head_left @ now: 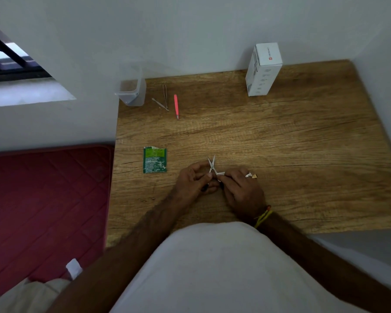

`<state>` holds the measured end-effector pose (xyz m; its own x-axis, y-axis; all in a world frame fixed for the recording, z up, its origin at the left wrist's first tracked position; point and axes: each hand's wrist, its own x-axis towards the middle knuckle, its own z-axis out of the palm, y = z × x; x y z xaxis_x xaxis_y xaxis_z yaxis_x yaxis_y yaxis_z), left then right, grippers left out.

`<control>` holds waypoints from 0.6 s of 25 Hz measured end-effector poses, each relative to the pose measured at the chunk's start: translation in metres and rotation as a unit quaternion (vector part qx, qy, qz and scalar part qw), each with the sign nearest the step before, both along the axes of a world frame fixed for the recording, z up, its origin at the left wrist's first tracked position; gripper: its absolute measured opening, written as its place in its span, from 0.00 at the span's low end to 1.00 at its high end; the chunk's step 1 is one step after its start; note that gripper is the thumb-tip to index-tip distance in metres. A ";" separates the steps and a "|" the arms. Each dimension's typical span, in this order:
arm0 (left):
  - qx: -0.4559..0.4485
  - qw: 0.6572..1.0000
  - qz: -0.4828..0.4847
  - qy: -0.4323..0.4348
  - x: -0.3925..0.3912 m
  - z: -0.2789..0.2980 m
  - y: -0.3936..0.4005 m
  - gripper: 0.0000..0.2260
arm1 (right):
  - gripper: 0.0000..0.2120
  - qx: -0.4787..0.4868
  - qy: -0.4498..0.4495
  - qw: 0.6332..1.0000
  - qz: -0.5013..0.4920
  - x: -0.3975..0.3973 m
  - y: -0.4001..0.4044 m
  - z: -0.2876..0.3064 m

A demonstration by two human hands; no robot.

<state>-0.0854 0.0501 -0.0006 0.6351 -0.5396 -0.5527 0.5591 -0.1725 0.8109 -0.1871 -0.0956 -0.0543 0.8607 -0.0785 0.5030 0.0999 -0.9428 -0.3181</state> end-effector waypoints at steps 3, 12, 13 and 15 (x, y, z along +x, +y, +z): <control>0.004 1.000 0.002 -0.004 0.000 -0.002 0.000 0.16 | 0.08 0.020 -0.007 1.000 -0.004 -0.002 -0.001 0.003; 0.014 1.000 0.003 -0.004 -0.003 -0.001 -0.001 0.16 | 0.08 0.017 -0.014 1.000 0.002 -0.008 0.002 0.007; 0.015 1.000 0.001 -0.006 -0.003 -0.001 -0.001 0.16 | 0.07 0.016 -0.012 1.000 0.006 -0.009 0.002 0.007; 0.017 1.000 -0.001 -0.010 -0.003 0.000 -0.001 0.17 | 0.07 0.029 -0.007 1.000 0.006 -0.009 0.002 0.006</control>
